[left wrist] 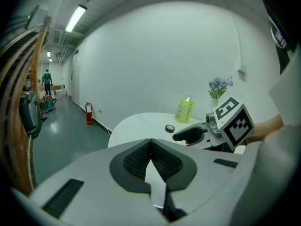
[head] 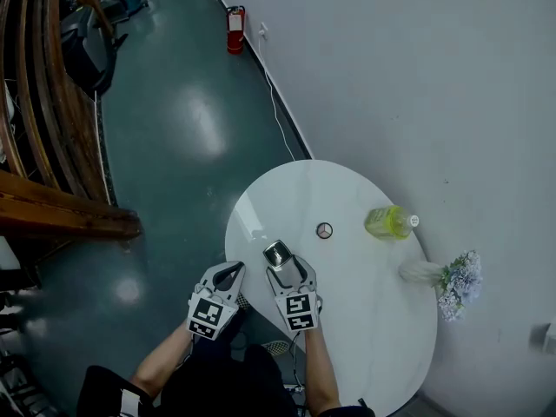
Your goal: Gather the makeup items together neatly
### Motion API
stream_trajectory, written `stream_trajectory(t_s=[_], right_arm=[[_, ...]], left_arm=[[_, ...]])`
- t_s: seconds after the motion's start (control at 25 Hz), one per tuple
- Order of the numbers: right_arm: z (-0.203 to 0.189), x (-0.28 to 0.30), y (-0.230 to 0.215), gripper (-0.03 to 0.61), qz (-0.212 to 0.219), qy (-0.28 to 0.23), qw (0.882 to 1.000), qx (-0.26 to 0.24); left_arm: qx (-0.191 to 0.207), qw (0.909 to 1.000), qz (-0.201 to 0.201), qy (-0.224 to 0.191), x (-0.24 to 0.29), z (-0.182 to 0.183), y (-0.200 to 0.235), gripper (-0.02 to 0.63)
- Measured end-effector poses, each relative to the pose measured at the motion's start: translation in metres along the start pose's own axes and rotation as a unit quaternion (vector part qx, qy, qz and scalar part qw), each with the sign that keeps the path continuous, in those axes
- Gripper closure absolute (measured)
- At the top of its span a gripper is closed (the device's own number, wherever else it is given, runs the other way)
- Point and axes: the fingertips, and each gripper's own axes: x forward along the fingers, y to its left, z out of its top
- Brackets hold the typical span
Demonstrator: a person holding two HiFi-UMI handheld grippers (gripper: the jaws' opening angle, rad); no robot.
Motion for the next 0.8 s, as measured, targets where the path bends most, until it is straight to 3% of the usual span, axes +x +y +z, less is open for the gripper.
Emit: stream_trajectory(t_s=[0.8], right_arm=[[-0.023, 0.036, -0.007, 0.285, 0.023, 0.062, 0.998, -0.015]], left_arm=[[-0.022, 0.9995, 0.021, 0.009, 0.013, -0.001, 0.024, 0.597]])
